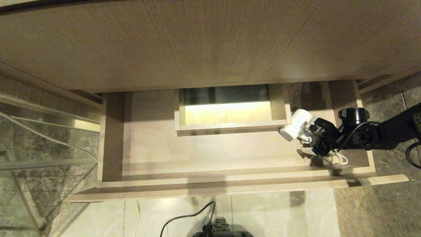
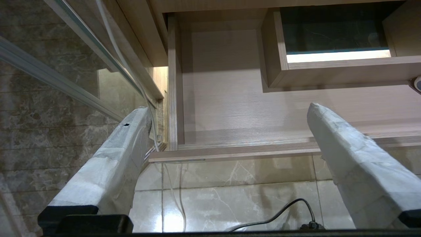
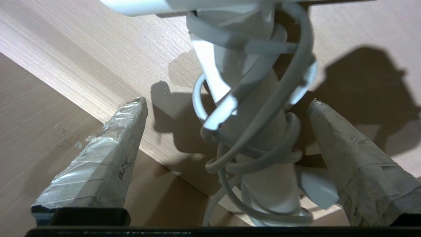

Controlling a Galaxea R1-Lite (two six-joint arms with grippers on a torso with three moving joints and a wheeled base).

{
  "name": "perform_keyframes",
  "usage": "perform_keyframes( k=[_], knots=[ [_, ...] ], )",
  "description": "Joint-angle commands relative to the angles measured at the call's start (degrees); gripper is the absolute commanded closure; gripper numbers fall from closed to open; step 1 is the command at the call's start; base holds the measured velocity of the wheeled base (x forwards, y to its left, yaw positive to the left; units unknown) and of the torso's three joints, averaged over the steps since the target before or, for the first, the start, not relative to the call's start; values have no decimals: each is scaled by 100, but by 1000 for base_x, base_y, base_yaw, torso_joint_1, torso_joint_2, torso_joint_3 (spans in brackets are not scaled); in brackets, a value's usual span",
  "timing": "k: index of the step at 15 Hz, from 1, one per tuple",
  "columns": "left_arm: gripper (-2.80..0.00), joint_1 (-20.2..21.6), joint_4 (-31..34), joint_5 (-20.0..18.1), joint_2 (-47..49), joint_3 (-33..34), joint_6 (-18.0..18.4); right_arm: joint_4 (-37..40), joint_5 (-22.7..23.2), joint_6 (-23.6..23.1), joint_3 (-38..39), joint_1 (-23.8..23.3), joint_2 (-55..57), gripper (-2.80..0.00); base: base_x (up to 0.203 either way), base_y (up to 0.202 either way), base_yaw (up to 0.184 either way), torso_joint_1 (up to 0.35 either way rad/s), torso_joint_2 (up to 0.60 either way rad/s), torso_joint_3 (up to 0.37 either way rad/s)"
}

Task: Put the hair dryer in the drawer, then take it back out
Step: Take the hairdryer out

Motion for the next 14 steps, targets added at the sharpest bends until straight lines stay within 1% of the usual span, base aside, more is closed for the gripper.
perform_keyframes(
  k=[1,4,5,14],
  knots=[
    [-280,5,-7,-1,-2,229,-4,0,12,17,5,-2,56,-280,0,0,0,0,0,0],
    [-280,5,-7,-1,-2,229,-1,8,12,36,-6,0,73,-280,0,0,0,0,0,0],
    [-280,5,-7,-1,-2,229,-1,0,20,27,-6,0,74,0,0,0,0,0,0,0],
    [-280,5,-7,-1,-2,229,-1,0,30,27,-15,-67,-47,0,0,0,0,0,0,0]
  ],
)
